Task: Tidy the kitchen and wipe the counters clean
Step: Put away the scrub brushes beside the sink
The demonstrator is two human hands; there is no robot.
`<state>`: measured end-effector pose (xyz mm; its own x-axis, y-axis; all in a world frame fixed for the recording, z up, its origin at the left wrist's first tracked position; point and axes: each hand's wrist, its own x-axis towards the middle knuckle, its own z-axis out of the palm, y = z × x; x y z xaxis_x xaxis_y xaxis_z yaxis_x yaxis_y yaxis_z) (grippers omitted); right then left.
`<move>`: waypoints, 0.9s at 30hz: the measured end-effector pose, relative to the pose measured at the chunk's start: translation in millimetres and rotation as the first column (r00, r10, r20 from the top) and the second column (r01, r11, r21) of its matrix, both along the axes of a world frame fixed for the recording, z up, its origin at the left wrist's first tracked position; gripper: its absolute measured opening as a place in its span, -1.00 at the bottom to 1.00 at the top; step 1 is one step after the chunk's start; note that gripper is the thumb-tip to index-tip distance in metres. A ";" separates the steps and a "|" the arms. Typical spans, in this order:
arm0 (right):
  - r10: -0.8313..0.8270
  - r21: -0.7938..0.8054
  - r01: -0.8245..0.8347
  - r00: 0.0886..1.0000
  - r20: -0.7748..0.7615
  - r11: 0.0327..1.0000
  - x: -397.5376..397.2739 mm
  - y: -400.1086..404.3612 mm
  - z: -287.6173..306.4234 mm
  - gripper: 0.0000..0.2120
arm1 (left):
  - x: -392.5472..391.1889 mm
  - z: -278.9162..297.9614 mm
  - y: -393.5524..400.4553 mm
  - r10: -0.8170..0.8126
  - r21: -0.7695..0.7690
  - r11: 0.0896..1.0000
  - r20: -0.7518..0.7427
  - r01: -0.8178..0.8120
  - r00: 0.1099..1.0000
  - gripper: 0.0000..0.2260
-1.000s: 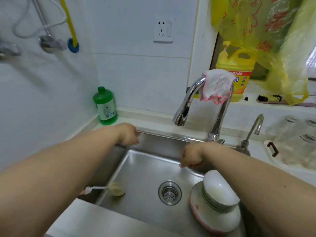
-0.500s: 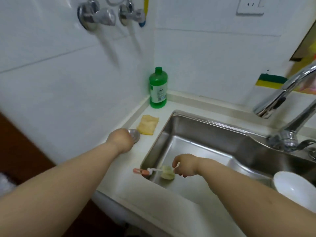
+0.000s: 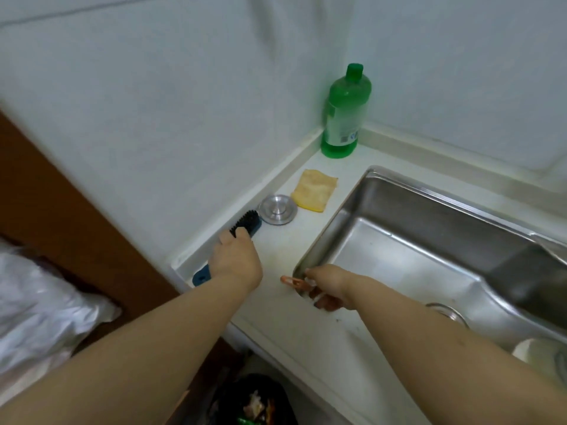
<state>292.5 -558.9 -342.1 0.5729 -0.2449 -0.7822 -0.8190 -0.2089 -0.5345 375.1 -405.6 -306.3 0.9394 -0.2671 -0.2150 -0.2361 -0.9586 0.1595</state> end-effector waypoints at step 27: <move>0.009 -0.544 0.067 0.991 0.136 0.836 -96.9 -44.8 71.0 -0.55 | -28.0 27.2 -45.7 -0.099 0.057 0.990 -0.359 0.128 0.928 -0.68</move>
